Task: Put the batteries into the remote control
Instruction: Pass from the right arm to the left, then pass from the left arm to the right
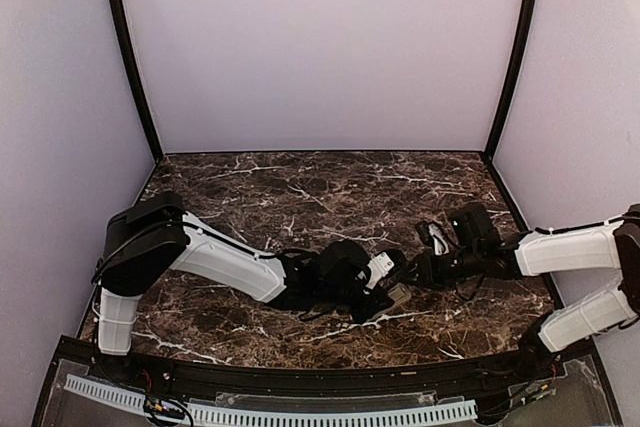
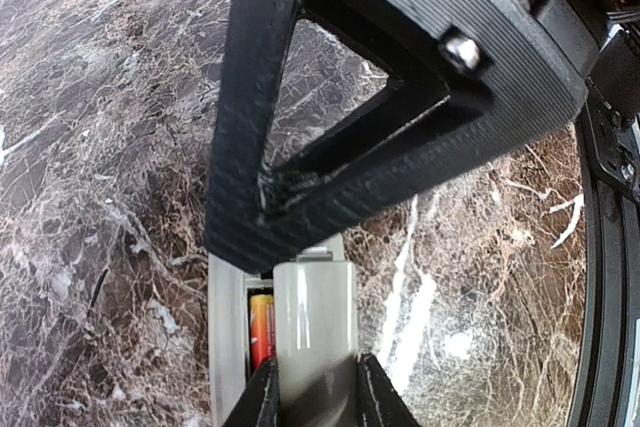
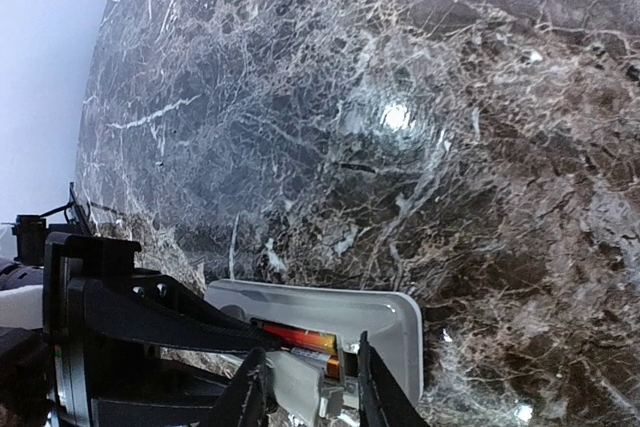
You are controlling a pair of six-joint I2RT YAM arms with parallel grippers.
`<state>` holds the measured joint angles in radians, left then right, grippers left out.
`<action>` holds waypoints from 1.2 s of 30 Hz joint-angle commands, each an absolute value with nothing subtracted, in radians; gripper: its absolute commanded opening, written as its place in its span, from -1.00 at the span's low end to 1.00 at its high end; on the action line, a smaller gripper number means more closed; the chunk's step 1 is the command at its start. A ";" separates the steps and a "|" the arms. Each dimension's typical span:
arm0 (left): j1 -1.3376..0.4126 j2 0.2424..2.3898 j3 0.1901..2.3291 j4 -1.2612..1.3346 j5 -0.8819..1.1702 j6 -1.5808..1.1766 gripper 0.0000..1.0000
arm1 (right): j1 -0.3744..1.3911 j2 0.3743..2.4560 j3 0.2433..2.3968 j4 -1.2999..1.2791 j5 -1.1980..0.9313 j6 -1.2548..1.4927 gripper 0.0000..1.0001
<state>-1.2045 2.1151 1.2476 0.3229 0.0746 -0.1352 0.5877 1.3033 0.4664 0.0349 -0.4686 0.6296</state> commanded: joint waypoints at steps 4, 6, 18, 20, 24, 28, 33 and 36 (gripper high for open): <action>-1.210 2.125 1.232 0.201 0.070 -0.131 -0.54 | 0.583 1.351 0.526 -0.096 -0.566 0.519 -0.40; -1.210 2.125 1.233 0.201 0.069 -0.131 -0.54 | 0.582 1.360 0.540 -0.124 -0.576 0.509 -0.37; -1.210 2.126 1.232 0.201 0.067 -0.130 -0.54 | 0.579 1.444 0.573 -0.111 -0.677 0.508 -0.64; -1.210 2.126 1.232 0.201 0.068 -0.131 -0.54 | 0.573 1.460 0.567 -0.091 -0.697 0.517 -0.72; -1.210 2.125 1.232 0.201 0.069 -0.130 -0.54 | 0.563 1.472 0.554 -0.053 -0.732 0.531 -0.83; -1.210 2.125 1.234 0.198 0.072 -0.126 -0.50 | 0.545 1.468 0.530 -0.014 -0.763 0.541 -0.89; -1.210 2.100 1.246 0.175 0.050 -0.087 -0.20 | 0.529 1.467 0.486 0.065 -0.783 0.534 -0.90; -1.207 2.070 1.246 0.171 0.030 -0.043 0.05 | 0.529 1.473 0.466 0.122 -0.791 0.530 -0.91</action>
